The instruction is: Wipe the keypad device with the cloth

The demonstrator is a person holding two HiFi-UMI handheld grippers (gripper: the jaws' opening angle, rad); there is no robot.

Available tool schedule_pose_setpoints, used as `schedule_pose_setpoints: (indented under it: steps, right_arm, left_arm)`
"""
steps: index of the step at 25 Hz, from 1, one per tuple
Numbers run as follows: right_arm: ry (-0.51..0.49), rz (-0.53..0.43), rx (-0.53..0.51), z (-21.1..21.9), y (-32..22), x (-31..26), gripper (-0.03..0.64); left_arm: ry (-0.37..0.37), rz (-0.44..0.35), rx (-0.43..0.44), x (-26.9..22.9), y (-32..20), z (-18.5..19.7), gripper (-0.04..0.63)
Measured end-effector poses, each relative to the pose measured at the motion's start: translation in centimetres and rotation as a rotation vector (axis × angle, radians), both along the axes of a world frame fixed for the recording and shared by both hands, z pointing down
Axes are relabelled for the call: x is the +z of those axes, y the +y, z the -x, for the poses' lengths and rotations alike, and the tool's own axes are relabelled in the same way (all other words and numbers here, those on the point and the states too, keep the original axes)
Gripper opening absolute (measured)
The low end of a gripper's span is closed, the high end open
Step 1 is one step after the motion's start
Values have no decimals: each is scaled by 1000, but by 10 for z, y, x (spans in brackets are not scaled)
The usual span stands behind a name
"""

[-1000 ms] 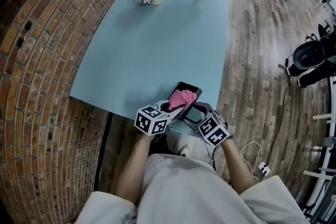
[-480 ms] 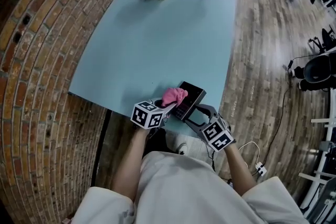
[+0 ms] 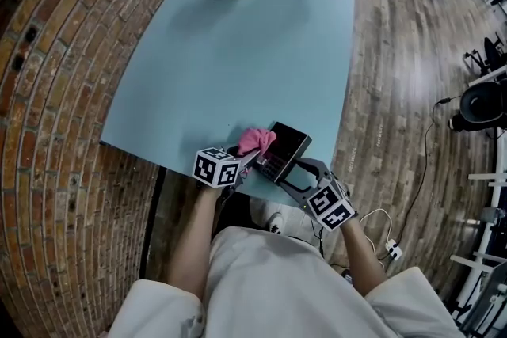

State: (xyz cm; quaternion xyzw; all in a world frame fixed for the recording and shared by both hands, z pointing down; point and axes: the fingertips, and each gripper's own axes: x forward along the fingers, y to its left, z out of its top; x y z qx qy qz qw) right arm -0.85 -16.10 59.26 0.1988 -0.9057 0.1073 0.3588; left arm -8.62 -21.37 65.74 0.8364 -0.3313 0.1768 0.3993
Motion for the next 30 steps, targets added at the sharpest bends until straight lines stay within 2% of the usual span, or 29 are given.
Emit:
schedule_pose_setpoints:
  steps: [4,7,9,15,17,19,23,30]
  right_arm:
    - [-2,-3,6,0,-1,0,284]
    - [-13,-5,18,1,0,1,284]
    - [-22,-4,27,1,0,3,284]
    - [-51,0,58,-2,0,6,282]
    - [-51,0,54,-3,0,4,282]
    - [-44,-2,45,-3,-2,4,282]
    - [-30,-7,35,-2,-3,5,282]
    - [-15,3,34,-4,-1,3,282]
  left_arm:
    - [36,13,-21,0,-2,4,131]
    - [33,-14,-26,-10,1,5,132]
    - [57,-41,-21,-26,6,2,132]
    - [149,-127,58,-80,39,-35,132]
    - [133,-134,73,-78,49,-46,132]
    - [118,-144,51,-73,53,-49,132]
    - [119,-143,7,-67,55,-41,132]
    - [49,-126,-27,-50,52,-25,132]
